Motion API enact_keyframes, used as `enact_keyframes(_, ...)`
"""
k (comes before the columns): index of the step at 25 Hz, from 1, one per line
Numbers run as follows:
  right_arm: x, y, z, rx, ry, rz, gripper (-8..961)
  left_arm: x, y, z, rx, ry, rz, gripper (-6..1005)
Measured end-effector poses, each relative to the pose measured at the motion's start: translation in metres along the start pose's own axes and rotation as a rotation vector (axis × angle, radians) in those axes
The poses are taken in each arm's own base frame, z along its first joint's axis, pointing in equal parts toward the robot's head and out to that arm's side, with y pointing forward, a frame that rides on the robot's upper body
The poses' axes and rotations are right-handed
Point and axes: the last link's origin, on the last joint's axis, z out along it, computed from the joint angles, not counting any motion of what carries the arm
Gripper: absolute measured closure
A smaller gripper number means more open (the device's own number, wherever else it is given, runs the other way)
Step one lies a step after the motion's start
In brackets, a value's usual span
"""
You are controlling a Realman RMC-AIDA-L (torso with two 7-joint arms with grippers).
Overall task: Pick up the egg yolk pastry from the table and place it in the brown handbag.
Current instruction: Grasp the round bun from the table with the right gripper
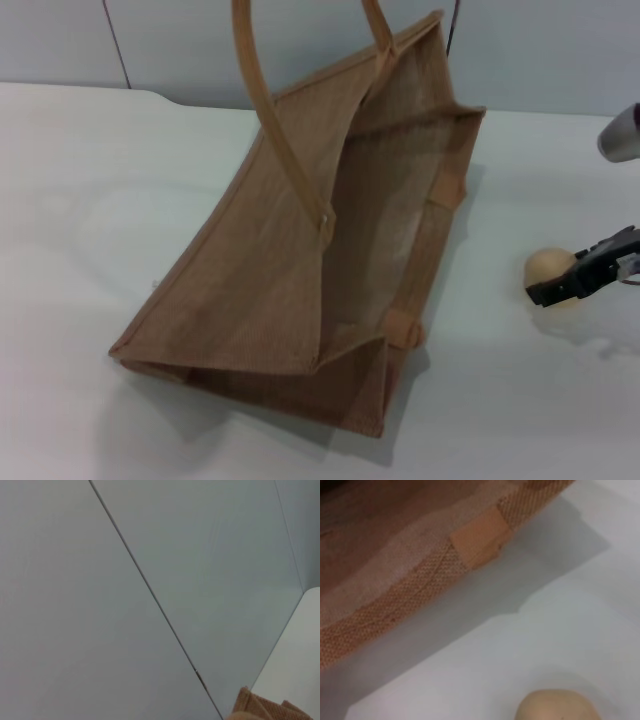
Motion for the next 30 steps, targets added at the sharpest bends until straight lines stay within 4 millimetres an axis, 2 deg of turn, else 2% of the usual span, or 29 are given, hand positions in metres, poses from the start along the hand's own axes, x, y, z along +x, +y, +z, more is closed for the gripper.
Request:
enact_keyframes(9,-0.006,0.001,0.003,-0.004,0.002,0.002,111,0.0,0.0,0.0,-0.001,0.001,0.0,890)
enact_keyframes(12,-0.007,0.001,0.002,-0.005,-0.002,0.005,223,0.0,0.0,0.0,0.0,0.0,-0.001,890)
enact_keyframes(18,-0.009,-0.001,0.001,0.003,0.005,0.012,285,0.002,0.0,-0.001,0.003,0.005,0.005,890)
enact_keyframes(26,-0.014,-0.003,-0.003,0.021,-0.012,-0.001,320,0.0,-0.001,0.0,0.002,0.0,0.001,890)
enact_keyframes(30,-0.022,-0.003,-0.012,0.035,-0.035,-0.023,344,0.0,-0.001,0.0,0.002,-0.001,0.003,890)
